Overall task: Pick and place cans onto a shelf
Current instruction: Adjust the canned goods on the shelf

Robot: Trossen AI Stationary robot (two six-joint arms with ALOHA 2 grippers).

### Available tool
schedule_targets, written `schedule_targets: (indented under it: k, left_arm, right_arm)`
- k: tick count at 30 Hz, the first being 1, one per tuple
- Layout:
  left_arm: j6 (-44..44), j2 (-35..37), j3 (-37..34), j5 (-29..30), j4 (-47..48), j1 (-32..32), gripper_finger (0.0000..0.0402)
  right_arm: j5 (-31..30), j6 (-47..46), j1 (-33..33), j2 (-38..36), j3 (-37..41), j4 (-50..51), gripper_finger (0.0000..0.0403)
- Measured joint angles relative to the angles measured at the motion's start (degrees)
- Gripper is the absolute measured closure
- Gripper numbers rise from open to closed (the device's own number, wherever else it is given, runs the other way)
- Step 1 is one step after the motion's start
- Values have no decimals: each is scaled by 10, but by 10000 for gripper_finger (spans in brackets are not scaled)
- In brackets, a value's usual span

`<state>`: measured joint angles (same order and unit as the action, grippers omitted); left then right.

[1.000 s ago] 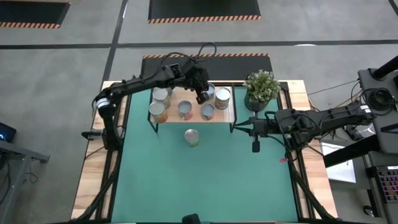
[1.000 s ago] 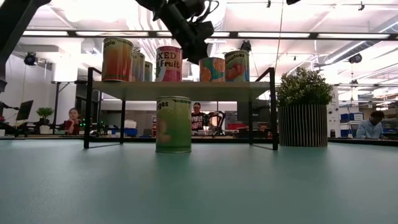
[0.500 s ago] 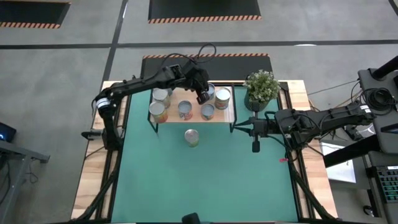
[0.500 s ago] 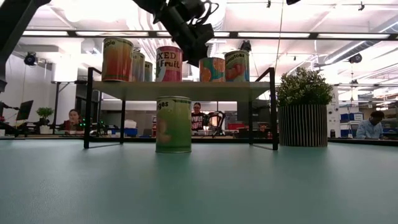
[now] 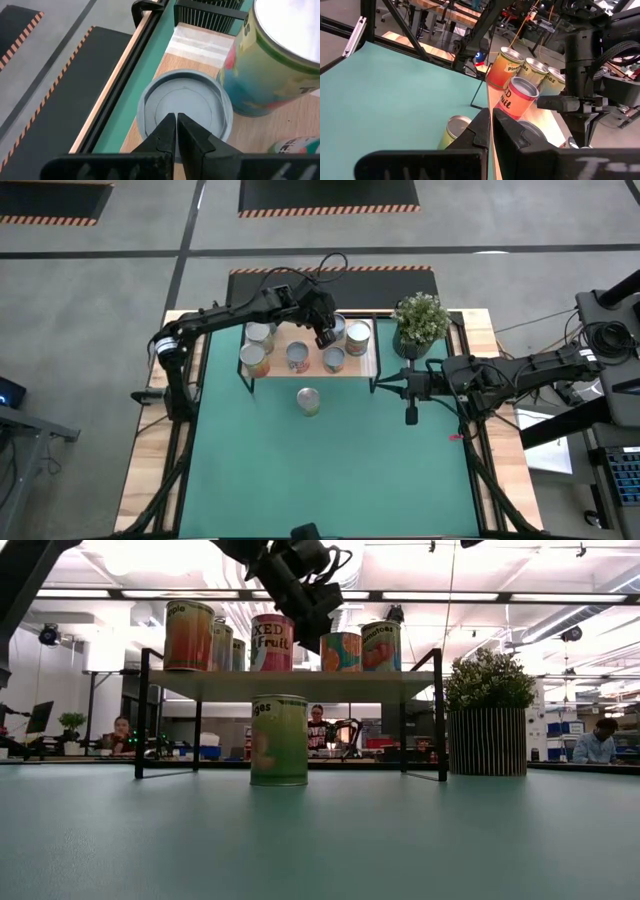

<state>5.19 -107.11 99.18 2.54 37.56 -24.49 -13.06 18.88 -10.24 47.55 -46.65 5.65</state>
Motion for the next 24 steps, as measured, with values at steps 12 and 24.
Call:
schedule_targets:
  k: [12,24]
  left_arm:
    - [-17,1,0,0,21,0,402]
    - [-26,2,6,0,39,0,402]
  right_arm:
    - [0,0,0,0,0,0,394]
    - [0,-3,0,0,0,0,394]
